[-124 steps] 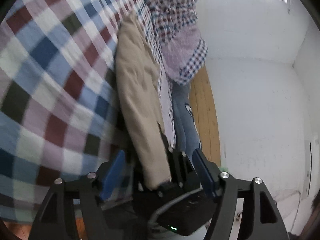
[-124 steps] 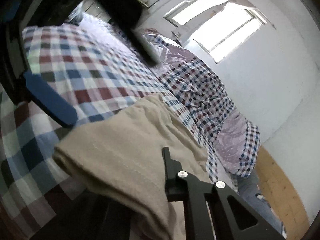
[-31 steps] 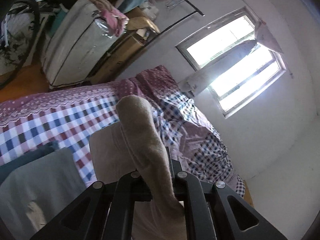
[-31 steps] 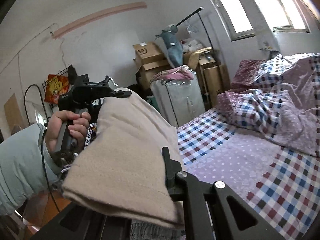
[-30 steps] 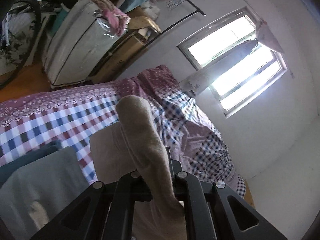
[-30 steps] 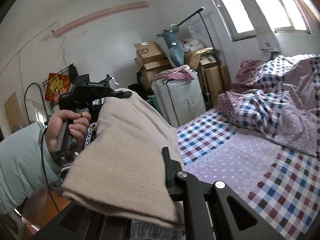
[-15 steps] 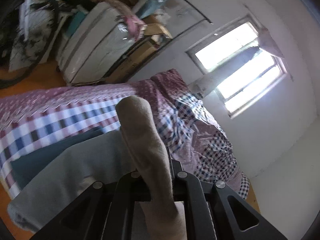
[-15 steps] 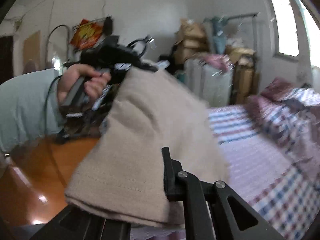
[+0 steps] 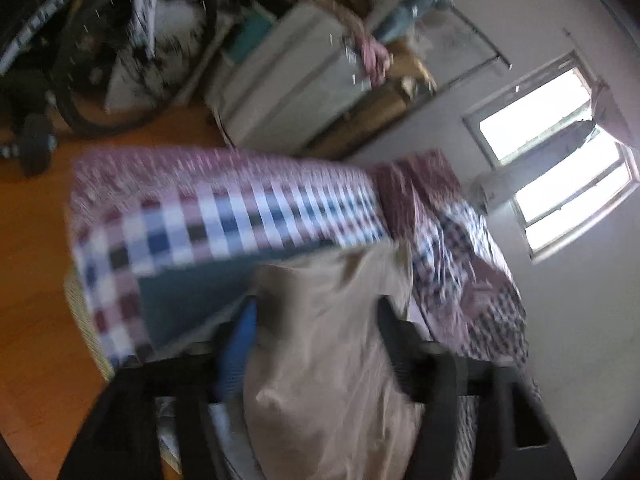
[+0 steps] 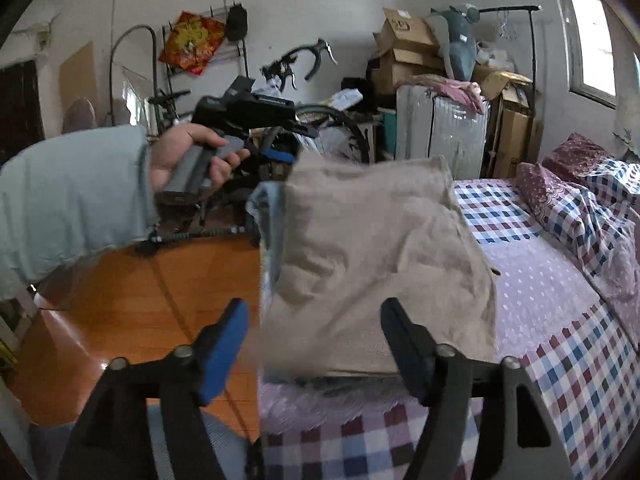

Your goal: Fold clothes

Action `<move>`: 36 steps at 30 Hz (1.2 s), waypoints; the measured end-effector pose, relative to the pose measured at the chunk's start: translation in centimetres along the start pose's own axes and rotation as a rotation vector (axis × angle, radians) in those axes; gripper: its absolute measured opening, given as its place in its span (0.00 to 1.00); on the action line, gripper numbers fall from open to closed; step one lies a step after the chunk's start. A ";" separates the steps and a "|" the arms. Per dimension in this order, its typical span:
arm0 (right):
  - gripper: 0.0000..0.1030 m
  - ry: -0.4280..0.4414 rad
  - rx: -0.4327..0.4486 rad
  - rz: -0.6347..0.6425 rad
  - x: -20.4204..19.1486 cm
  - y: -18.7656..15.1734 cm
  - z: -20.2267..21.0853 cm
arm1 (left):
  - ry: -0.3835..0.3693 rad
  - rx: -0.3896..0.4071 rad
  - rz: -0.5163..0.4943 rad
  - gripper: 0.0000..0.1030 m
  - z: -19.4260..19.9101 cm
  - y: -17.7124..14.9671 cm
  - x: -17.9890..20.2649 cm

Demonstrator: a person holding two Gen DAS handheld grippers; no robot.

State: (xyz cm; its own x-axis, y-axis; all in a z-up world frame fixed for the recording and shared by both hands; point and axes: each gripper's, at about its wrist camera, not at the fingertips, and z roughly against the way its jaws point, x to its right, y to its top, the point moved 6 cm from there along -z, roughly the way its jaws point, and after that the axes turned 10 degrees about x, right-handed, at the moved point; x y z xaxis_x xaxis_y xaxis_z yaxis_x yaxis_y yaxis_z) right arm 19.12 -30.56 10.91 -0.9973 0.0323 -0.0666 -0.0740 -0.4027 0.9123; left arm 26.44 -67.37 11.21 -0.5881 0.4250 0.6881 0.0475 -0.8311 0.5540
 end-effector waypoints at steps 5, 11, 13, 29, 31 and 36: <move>0.76 -0.044 0.120 -0.077 -0.3 1.4 9.2 | -0.041 0.083 -0.093 0.81 4.2 1.2 3.4; 0.89 -0.177 0.314 -0.105 -1.1 3.5 22.7 | -0.236 0.165 -0.205 0.84 9.4 -0.6 11.9; 0.90 -0.249 0.359 -0.099 -1.3 3.8 26.7 | -0.310 0.181 -0.217 0.84 11.2 -1.8 14.7; 1.00 -0.841 0.553 -0.227 3.9 -1.4 49.6 | -0.659 0.053 -0.539 0.99 15.6 -24.3 37.1; 1.00 -0.908 0.558 -0.246 4.8 -2.3 51.3 | -0.669 0.018 -0.579 0.99 15.0 -27.5 39.1; 1.00 -1.042 0.542 -0.333 8.1 -5.2 53.5 | -0.668 -0.068 -0.672 0.99 13.2 -36.3 42.5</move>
State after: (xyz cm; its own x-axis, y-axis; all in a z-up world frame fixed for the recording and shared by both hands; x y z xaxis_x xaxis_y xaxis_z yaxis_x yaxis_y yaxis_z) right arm 11.60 20.75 27.26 -0.4317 0.8793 -0.2011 -0.0668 0.1912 0.9793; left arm 10.34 -14.41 26.51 0.1092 0.9215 0.3728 -0.1920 -0.3484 0.9175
